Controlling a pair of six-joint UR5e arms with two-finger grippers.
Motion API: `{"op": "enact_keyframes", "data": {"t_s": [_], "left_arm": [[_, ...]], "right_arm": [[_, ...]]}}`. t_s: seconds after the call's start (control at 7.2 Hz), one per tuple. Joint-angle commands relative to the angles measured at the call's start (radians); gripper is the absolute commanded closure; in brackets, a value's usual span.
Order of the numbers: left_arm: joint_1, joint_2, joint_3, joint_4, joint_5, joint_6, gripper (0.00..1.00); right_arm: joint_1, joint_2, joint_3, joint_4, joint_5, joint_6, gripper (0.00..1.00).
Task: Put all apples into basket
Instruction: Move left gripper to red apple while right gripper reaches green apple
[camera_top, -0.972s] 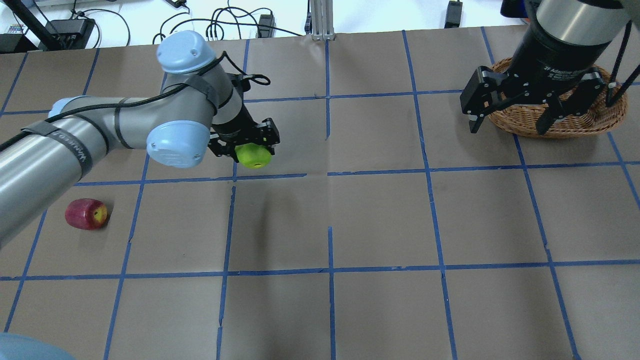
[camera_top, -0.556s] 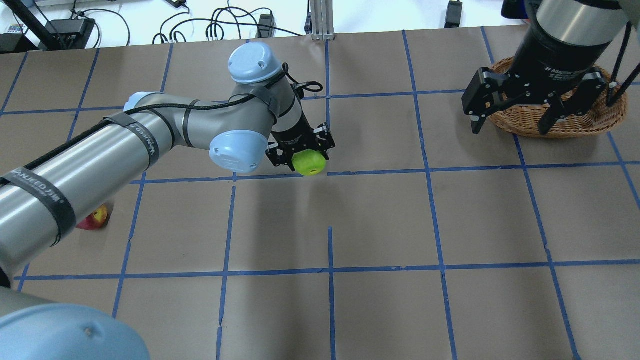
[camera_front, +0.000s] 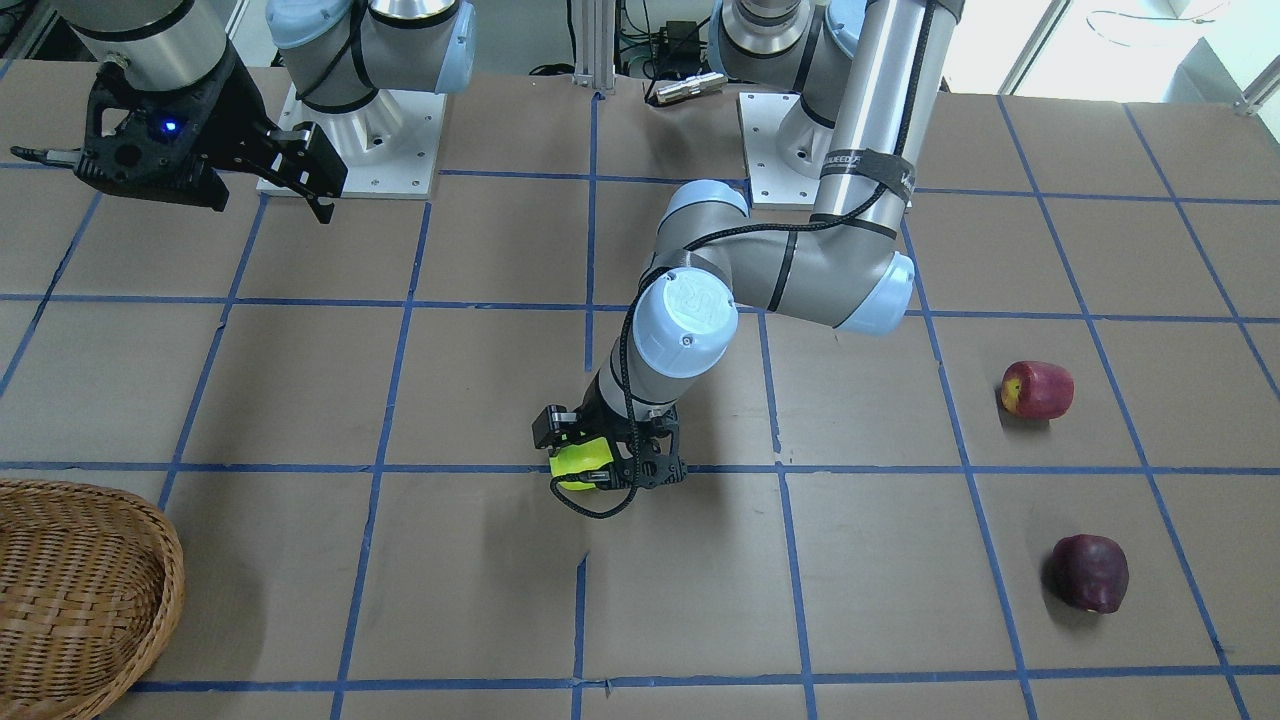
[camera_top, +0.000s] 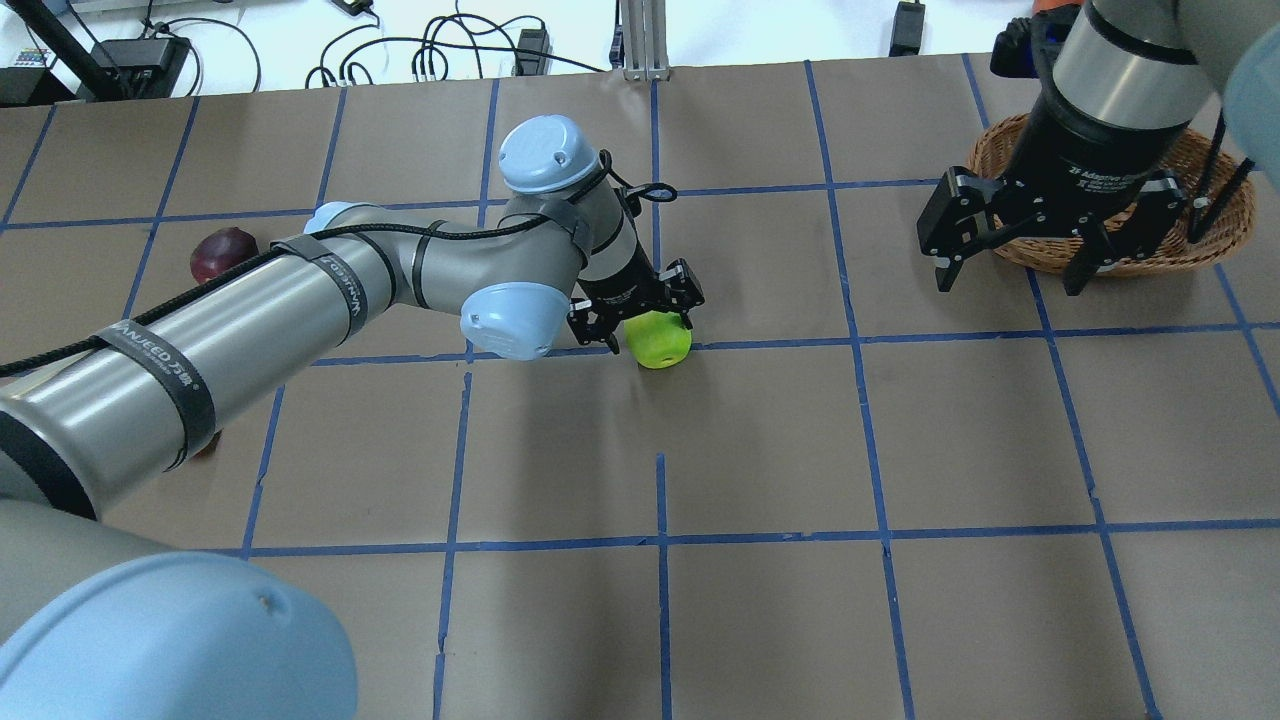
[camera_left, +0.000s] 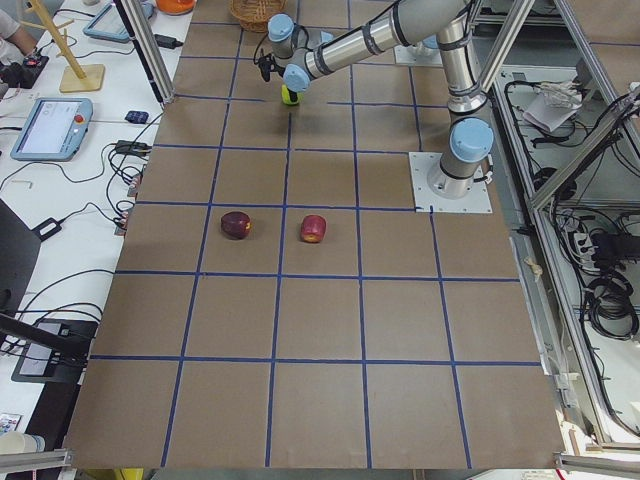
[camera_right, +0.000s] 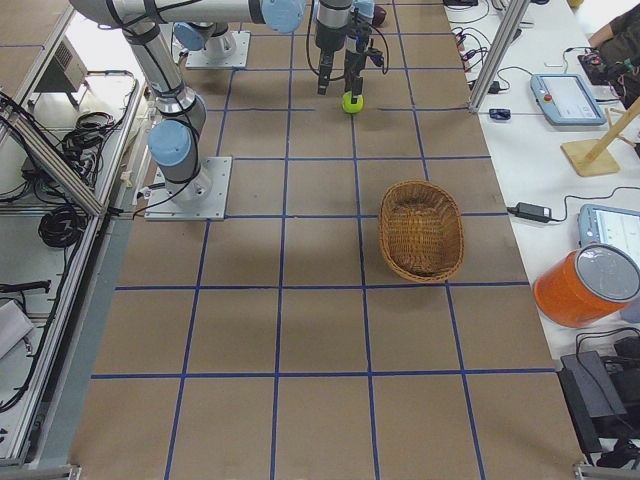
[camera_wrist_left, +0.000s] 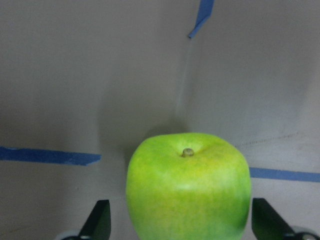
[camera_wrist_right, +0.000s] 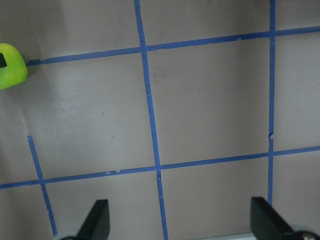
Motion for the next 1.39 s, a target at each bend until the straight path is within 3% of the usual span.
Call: {"op": "enact_keyframes", "data": {"t_s": [0.0,0.14,0.28,0.42,0.56,0.69,0.83,1.11,1.25], "left_arm": [[0.117,0.076,0.076,-0.217,0.001,0.02,0.0],[0.195,0.112,0.131,-0.348,0.029,0.11,0.0],[0.279,0.15,0.144,-0.463,0.102,0.284,0.0],[0.399,0.19,0.138,-0.61,0.115,0.508,0.0],[0.497,0.215,0.126,-0.658,0.22,0.662,0.0],[0.566,0.226,0.094,-0.654,0.339,0.754,0.0],[0.649,0.229,0.063,-0.621,0.354,0.912,0.0],[0.765,0.2,-0.023,-0.385,0.356,1.175,0.0],[0.8,0.2,-0.092,-0.28,0.353,1.215,0.0]], "right_arm": [[0.005,0.062,0.015,-0.105,0.014,0.019,0.0],[0.013,0.112,0.015,-0.159,0.014,0.028,0.0],[0.054,0.166,0.015,-0.22,0.024,0.02,0.0],[0.133,0.227,0.007,-0.306,0.025,0.025,0.0],[0.212,0.294,0.004,-0.417,0.025,0.027,0.0],[0.261,0.354,-0.002,-0.455,0.037,0.027,0.0],[0.293,0.396,0.0,-0.506,0.098,0.031,0.0],[0.301,0.482,0.0,-0.646,0.256,0.114,0.0],[0.304,0.52,0.001,-0.671,0.258,0.114,0.0]]}}
